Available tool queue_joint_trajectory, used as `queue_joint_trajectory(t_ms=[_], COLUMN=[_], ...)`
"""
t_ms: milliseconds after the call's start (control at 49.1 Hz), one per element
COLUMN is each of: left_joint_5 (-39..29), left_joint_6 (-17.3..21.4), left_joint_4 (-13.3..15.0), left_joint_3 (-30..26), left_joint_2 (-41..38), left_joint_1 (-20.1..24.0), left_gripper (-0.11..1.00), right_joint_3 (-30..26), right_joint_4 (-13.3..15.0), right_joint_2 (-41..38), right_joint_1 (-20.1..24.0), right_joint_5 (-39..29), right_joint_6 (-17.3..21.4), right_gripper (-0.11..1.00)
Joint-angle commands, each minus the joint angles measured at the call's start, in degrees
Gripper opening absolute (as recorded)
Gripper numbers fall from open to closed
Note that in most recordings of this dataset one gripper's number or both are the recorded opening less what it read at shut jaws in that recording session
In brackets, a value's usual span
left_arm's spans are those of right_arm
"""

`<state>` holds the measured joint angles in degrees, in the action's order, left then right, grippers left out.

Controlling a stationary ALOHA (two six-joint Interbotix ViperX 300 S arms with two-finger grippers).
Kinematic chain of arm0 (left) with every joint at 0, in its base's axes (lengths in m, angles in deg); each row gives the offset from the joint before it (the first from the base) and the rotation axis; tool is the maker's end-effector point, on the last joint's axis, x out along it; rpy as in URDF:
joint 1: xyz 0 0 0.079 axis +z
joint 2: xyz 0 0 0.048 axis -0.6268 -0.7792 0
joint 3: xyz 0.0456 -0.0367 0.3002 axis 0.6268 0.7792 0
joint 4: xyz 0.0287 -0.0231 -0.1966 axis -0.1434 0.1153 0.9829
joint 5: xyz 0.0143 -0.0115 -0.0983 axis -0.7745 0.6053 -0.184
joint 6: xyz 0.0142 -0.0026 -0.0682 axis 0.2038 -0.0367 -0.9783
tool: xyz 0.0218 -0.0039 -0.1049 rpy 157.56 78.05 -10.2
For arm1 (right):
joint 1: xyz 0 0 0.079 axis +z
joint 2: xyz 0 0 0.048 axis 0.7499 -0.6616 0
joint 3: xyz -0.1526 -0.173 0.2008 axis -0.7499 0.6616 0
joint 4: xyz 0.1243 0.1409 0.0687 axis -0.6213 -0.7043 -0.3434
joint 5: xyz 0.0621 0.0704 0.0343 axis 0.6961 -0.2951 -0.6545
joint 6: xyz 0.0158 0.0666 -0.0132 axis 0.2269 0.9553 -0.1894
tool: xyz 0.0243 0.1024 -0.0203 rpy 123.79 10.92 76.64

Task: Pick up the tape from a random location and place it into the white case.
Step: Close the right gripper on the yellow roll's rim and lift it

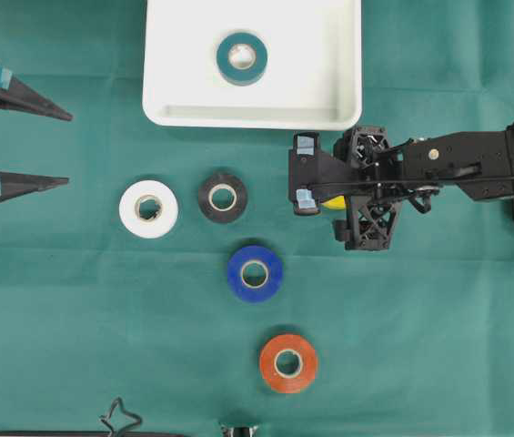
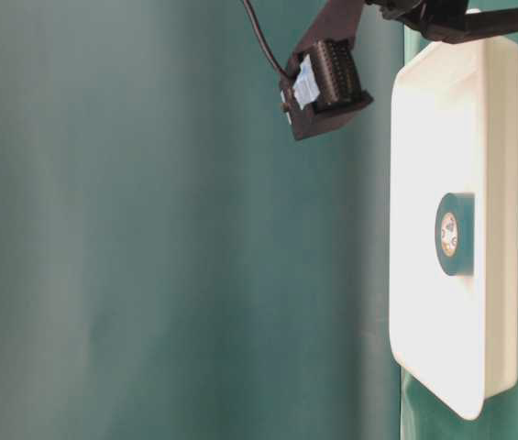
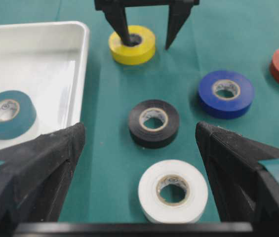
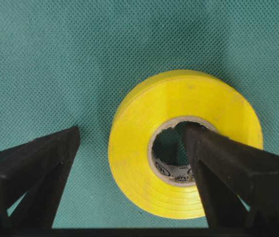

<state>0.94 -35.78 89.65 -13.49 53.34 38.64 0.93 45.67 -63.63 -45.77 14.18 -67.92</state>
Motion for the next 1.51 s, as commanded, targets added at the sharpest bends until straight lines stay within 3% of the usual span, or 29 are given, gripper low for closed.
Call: queue_joint_trajectory(t_ms=[0, 102, 244, 428, 916, 1486], left_joint_5=[0.62, 0.62, 0.62, 0.62, 0.62, 0.62], left_joint_6=[0.0, 0.0, 0.0, 0.0, 0.0, 0.0], left_joint_4=[0.18, 0.18, 0.18, 0.18, 0.18, 0.18], left_joint_3=[-0.53, -0.53, -0.53, -0.53, -0.53, -0.18], left_joint_2=[-0.35, -0.35, -0.35, -0.35, -0.35, -0.35], left_joint_1=[-0.09, -0.09, -0.09, -0.18, -0.09, -0.18], left_gripper=[0.95, 0.95, 0.95, 0.95, 0.95, 0.95], right_joint_3=[-0.53, -0.62, -0.62, -0.62, -2.2, -8.53], right_joint_4=[0.09, 0.18, 0.09, 0.0, 0.09, 0.7], right_joint_2=[0.53, 0.53, 0.53, 0.53, 2.99, 11.69], right_joint_1=[0.09, 0.09, 0.09, 0.09, 0.18, 0.62], right_joint_5=[0.26, 0.18, 0.26, 0.18, -2.29, -16.79], right_joint_6=[0.18, 0.09, 0.18, 0.18, 0.18, 0.09], right_gripper=[0.91, 0.84, 0.57, 0.47, 0.3, 0.3])
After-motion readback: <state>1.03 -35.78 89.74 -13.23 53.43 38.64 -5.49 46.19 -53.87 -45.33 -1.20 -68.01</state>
